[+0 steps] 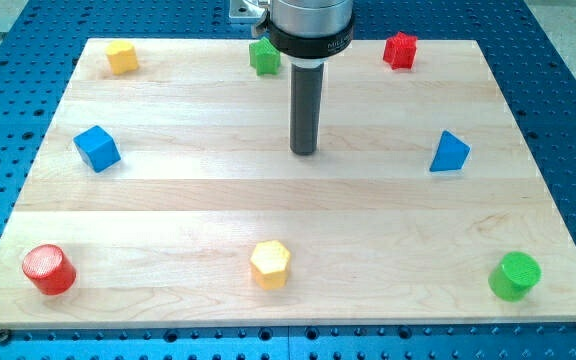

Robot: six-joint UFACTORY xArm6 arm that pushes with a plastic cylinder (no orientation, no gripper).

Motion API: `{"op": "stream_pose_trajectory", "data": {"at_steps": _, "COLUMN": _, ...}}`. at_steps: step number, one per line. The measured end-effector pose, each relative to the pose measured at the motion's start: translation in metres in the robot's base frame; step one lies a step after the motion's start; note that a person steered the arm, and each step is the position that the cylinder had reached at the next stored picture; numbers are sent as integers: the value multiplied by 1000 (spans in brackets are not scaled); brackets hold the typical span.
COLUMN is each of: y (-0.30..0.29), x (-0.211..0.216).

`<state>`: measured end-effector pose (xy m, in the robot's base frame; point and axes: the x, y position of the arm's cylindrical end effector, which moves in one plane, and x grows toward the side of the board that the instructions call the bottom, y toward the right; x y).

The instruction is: Push your arm to the right of the blue cube

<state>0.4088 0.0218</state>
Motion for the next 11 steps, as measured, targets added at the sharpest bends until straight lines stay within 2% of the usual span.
{"op": "stream_pose_trajectory", "data": {"at_steps": 5, "y": 0, "x": 2}}
{"op": "stream_pose_trajectory", "data": {"at_steps": 7, "y": -30, "x": 1}}
{"op": "stream_pose_trajectory", "data": {"at_steps": 8, "y": -77, "x": 0}}
{"op": "stream_pose_trajectory", "data": {"at_steps": 10, "y": -89, "x": 12}}
{"op": "stream_pose_trajectory", "data": {"at_steps": 11, "y": -115, "x": 41}}
